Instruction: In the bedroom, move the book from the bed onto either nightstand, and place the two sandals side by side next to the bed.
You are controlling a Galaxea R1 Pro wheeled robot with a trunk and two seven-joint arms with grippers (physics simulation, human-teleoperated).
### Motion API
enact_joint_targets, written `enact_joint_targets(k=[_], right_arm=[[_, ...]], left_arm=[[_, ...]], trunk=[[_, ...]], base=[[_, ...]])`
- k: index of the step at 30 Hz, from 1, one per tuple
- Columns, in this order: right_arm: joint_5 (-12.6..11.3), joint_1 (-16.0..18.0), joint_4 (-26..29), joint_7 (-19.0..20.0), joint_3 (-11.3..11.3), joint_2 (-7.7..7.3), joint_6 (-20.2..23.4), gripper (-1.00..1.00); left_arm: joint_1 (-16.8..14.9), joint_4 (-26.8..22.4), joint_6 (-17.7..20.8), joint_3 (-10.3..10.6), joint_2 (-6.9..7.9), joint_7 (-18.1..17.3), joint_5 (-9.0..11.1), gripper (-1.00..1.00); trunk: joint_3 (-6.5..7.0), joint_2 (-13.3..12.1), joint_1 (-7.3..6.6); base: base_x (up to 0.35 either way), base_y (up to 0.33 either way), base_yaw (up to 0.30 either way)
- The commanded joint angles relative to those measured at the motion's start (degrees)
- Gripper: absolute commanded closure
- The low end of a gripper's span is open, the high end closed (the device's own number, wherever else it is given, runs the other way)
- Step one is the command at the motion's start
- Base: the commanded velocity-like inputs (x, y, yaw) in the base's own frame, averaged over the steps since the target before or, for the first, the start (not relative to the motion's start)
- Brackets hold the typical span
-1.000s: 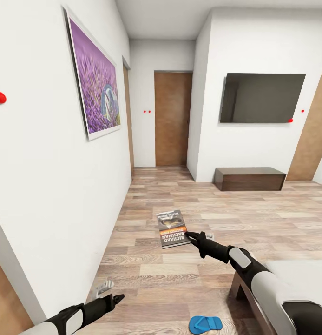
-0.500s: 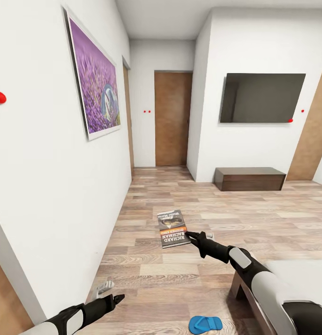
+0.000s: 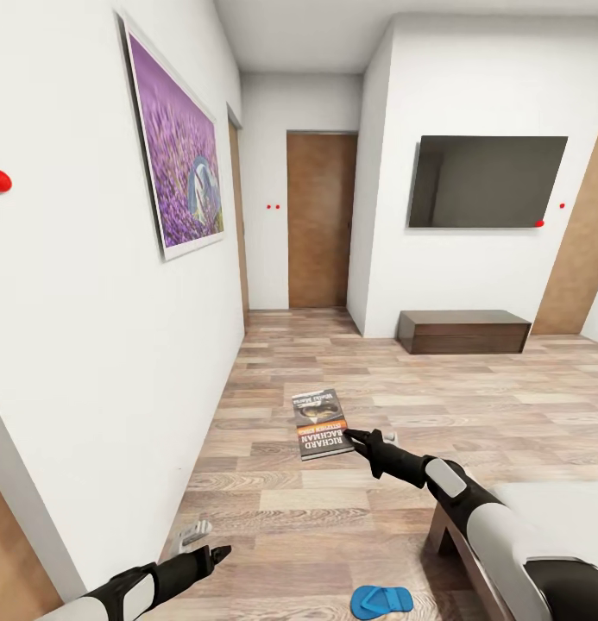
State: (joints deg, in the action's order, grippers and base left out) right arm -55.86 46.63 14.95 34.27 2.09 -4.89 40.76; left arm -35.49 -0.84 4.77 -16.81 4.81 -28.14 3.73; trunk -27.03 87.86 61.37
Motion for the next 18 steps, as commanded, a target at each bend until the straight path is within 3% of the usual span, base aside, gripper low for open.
enact_joint_targets(k=[1, 18], right_arm=[[-0.33, 0.04, -0.01, 0.09, 0.19, -0.03, 0.2, 1.0], [-0.48, 0.04, 0.06, 0.09, 0.22, 0.05, 0.19, 1.0]], left_arm=[[-0.02, -0.04, 0.5, -0.15, 0.01, -0.2, 0.4, -1.0], [-0.05, -0.04, 0.5, -0.15, 0.02, -0.24, 0.4, -1.0]], trunk=[[-0.06, 0.03, 0.0], [-0.06, 0.03, 0.0]], base=[[0.0, 0.0, 0.0], [0.046, 0.048, 0.0]])
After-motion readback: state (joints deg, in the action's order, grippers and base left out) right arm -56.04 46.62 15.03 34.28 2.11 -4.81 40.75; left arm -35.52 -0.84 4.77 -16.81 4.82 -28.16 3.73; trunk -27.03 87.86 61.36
